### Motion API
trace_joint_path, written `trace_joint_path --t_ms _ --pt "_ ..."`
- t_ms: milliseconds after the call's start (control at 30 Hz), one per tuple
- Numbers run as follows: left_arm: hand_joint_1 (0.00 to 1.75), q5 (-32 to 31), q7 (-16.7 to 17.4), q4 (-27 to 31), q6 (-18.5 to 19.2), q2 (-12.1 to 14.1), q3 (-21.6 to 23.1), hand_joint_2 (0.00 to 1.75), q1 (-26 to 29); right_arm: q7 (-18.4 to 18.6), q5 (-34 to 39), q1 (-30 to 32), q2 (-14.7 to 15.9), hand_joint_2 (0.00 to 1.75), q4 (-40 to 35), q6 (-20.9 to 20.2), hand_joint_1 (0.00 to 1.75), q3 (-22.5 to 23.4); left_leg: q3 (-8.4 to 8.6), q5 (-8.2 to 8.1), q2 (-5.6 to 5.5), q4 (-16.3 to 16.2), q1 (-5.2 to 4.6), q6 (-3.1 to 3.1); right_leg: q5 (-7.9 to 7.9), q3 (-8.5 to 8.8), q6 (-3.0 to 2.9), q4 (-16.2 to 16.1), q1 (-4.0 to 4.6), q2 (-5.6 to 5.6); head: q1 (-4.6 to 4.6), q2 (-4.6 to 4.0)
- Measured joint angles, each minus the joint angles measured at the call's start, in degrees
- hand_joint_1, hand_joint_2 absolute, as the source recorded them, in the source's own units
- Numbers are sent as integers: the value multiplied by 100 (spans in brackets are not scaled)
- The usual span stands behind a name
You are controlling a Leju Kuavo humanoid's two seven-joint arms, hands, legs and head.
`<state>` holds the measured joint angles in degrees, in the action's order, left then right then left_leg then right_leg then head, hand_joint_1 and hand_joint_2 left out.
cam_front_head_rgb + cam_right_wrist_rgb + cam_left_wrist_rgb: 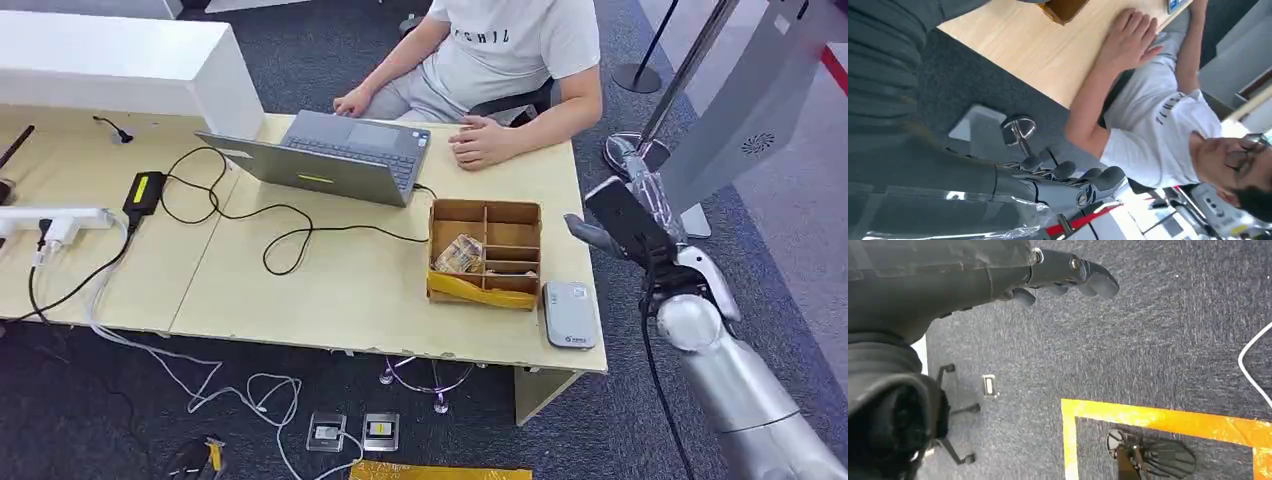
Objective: Pass the card to the sensor for recognition and then transmit it.
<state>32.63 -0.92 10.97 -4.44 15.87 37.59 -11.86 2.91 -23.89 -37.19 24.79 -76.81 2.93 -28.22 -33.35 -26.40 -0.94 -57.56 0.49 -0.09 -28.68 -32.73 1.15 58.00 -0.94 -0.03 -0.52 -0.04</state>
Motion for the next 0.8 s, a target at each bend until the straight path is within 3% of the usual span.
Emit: trace_joint_path --t_ms 233,600,800 --pt "0 105 -4 0 -20 -2 -79 0 98 -37 -50 176 11 175 -389 18 0 -72 0 0 0 0 0 0 0 -1 0 0 0 0 0 2" --pt "0 107 -4 0 -17 -9 -170 0 153 -13 -1141 459 92 175 -481 955 0 -518 -2 0 -1 1 0 0 0 0 0 0 0 -3 0 2" --pt "0 107 0 0 -22 -35 -179 0 157 11 -1222 548 74 175 -457 1040 0 -710 -2 0 -1 1 0 0 0 0 0 0 0 -3 0 2"
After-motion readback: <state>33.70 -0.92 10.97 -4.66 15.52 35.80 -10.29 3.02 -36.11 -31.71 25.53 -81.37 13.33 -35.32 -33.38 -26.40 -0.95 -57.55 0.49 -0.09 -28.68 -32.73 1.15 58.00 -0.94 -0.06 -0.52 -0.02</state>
